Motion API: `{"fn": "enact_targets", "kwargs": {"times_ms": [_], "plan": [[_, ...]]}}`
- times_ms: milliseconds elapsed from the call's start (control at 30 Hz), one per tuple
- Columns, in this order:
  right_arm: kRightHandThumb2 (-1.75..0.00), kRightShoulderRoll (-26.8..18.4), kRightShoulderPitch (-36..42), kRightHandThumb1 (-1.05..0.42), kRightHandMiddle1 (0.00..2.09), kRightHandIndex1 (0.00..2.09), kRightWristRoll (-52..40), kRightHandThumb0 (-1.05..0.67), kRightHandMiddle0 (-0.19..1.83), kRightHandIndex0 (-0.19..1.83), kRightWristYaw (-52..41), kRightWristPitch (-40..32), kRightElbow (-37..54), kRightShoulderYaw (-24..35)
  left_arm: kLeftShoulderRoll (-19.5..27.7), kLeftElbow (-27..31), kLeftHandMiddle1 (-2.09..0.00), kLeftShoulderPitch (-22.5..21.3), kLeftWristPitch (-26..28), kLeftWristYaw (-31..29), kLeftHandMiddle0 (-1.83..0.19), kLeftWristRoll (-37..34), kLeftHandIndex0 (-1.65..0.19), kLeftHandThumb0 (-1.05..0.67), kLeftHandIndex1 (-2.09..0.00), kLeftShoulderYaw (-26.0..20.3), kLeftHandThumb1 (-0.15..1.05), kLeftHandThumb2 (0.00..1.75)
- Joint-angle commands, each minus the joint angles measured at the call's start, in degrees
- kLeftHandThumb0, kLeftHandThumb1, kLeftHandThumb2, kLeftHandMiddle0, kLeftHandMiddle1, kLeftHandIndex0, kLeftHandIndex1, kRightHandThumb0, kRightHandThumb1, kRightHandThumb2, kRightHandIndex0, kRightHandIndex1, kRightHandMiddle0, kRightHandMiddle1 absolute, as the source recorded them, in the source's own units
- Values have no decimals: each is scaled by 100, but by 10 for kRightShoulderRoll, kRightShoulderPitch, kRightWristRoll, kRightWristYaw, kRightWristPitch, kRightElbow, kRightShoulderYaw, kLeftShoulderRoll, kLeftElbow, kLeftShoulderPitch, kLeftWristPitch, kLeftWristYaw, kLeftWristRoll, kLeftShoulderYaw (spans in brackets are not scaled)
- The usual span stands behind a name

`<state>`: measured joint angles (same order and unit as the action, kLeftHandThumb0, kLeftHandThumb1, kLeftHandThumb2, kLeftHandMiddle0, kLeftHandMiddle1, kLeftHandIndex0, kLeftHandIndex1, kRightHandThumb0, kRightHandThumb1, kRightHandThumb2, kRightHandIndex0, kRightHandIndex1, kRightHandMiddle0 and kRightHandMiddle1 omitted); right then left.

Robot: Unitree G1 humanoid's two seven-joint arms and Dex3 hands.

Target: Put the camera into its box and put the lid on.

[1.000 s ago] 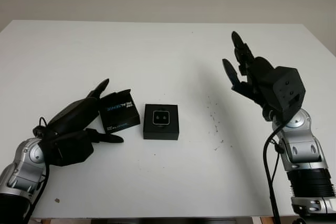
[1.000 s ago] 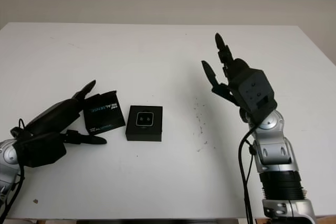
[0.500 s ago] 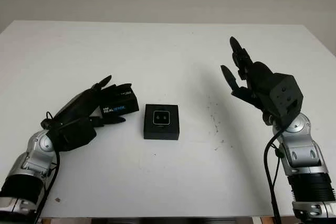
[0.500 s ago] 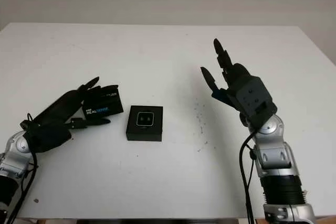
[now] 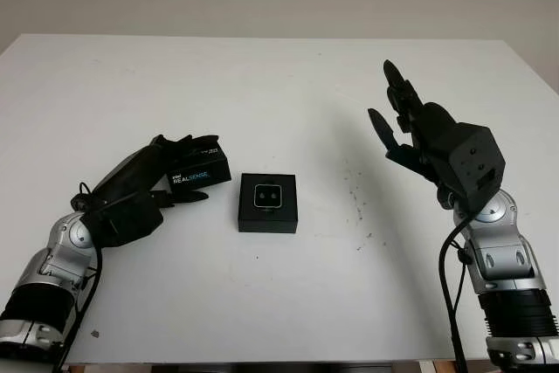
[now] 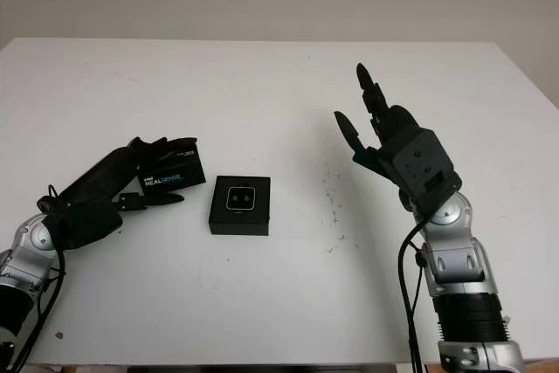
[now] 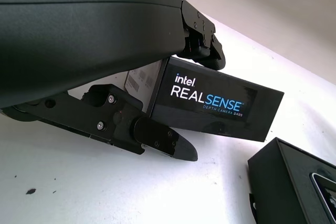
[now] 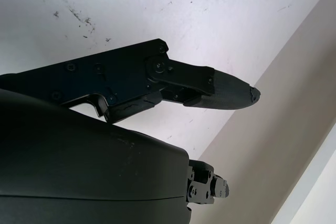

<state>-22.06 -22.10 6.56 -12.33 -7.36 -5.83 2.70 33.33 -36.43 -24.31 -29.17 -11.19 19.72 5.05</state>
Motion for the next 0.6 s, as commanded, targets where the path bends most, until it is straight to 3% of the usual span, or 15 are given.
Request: {"fn": "enact_targets", "kwargs": {"times_ms": [0,133,333,400,467,533,567], "plan": [[-59,1,2,-105,6,7,2,-66,-7,-6,5,11,3,0,5,7,-129,19,-5,0,-31,-1,-28,-13,-117,2,104,6],[-58,5,1,-105,7,7,-1,-64,-6,-5,10,18,2,1,7,28,-127,29,-3,2,-30,-6,-26,-16,-116,-2,105,6],[-58,1,3,-105,7,8,4,-64,-5,-3,12,25,-1,-1,9,74,-106,47,25,5,-34,-4,-27,-22,-107,-7,98,5],[-58,0,3,-105,7,8,8,-65,-5,-3,12,22,0,-2,14,95,-97,52,49,-4,-32,2,-26,-27,-87,-4,97,5],[-57,0,2,-105,7,7,9,-65,-5,-3,11,17,1,-1,22,114,-55,56,71,-21,-32,10,-30,-34,-41,1,95,5],[-57,0,2,-105,7,7,11,-64,-5,-3,12,12,4,-1,34,139,-17,58,105,-56,-21,18,-20,-42,-12,9,94,5],[-57,1,1,-105,7,7,11,-64,-5,-3,12,10,5,0,40,154,-10,58,124,-75,-17,21,-16,-44,-7,12,94,5]]}}
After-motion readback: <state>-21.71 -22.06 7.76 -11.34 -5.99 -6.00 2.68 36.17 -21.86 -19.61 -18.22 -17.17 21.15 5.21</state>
